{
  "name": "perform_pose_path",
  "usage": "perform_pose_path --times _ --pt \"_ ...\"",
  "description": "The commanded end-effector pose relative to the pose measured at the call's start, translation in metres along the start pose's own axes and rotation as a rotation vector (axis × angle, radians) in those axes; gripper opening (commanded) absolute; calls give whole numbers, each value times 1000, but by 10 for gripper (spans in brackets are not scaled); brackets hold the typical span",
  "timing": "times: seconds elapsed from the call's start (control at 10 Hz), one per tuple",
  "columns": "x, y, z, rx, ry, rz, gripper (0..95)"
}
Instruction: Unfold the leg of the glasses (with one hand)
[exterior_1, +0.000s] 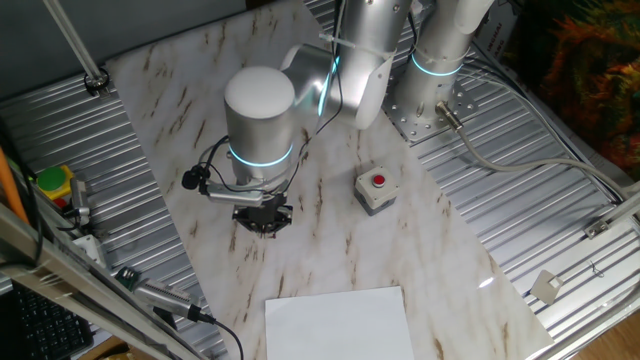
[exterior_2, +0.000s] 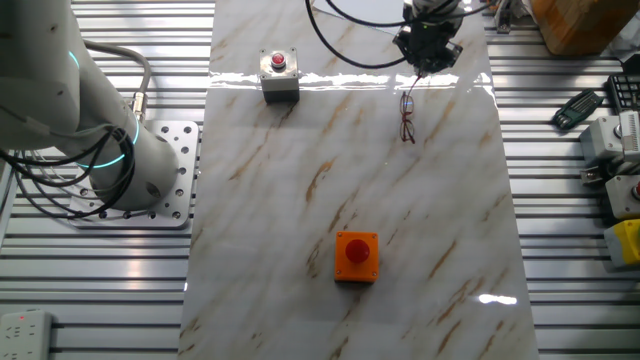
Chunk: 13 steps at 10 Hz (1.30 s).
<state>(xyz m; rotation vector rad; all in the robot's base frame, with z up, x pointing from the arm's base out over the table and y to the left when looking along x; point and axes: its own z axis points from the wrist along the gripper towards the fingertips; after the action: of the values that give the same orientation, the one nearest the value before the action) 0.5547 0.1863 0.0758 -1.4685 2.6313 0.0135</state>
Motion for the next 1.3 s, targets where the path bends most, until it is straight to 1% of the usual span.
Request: perform_pose_path --times 0.1,0.4,1.0,1.3 --pt "0 0 0 -2 -6 1 0" --pt "0 0 -2 -9 -19 3 0" --pt "3 -4 -15 -22 -28 2 0" --pt "4 -5 -18 -27 -42 1 0"
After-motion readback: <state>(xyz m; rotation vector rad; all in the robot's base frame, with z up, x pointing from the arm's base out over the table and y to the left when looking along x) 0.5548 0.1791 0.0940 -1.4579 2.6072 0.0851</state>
